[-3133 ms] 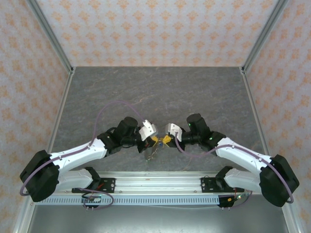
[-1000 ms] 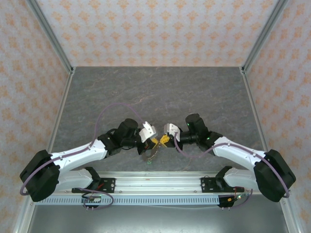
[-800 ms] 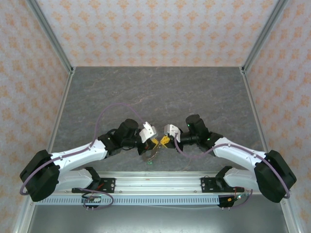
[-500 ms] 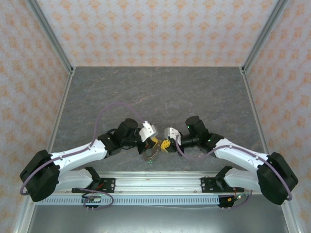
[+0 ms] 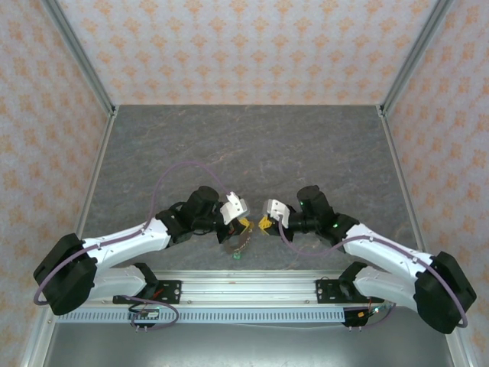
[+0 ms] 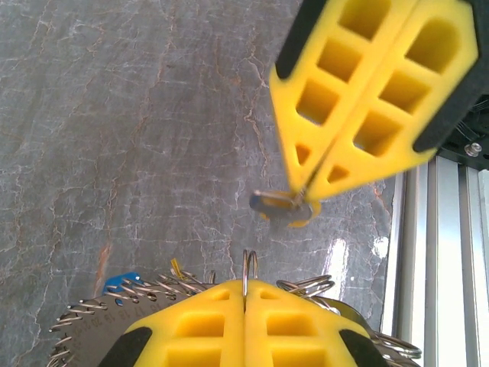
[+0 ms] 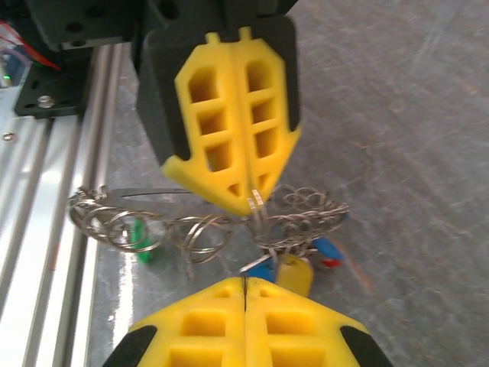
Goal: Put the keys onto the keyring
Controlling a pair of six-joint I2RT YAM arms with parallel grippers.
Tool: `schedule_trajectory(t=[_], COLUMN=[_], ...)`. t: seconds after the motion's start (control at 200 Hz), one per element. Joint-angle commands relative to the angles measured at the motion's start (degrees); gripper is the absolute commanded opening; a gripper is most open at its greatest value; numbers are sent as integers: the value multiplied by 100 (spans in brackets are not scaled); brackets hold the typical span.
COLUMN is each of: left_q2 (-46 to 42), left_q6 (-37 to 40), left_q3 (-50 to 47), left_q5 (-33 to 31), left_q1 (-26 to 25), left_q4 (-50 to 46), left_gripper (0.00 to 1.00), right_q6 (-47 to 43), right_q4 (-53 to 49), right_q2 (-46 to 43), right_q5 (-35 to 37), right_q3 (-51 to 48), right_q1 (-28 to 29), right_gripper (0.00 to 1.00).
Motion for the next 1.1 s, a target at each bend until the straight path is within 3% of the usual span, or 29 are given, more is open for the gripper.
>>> schedule_trajectory(t=[0.0, 0.28, 0.48, 0.856, 1.096], left_q2=[-74, -29, -69, -69, -72], left_q6=[119, -100, -175, -197, -275], left_q3=[133, 97, 54, 54, 106], left_q5=[165, 158, 123, 142, 83], left_q1=[5, 5, 7, 4, 9], left_q4=[16, 199, 296, 314, 392], left_gripper=[0, 0, 0, 0, 0], right_q6=[-122, 243, 238, 594, 358], right_q4=[447, 1375, 1262, 1890, 1470], right_q2=[-37, 473, 665, 716, 761], right_q5=[264, -636, -993, -856, -817], right_q3=[-61, -9, 117, 9, 114], right_q1=[22, 22, 23, 22, 35], right_gripper=[0, 0, 0, 0, 0])
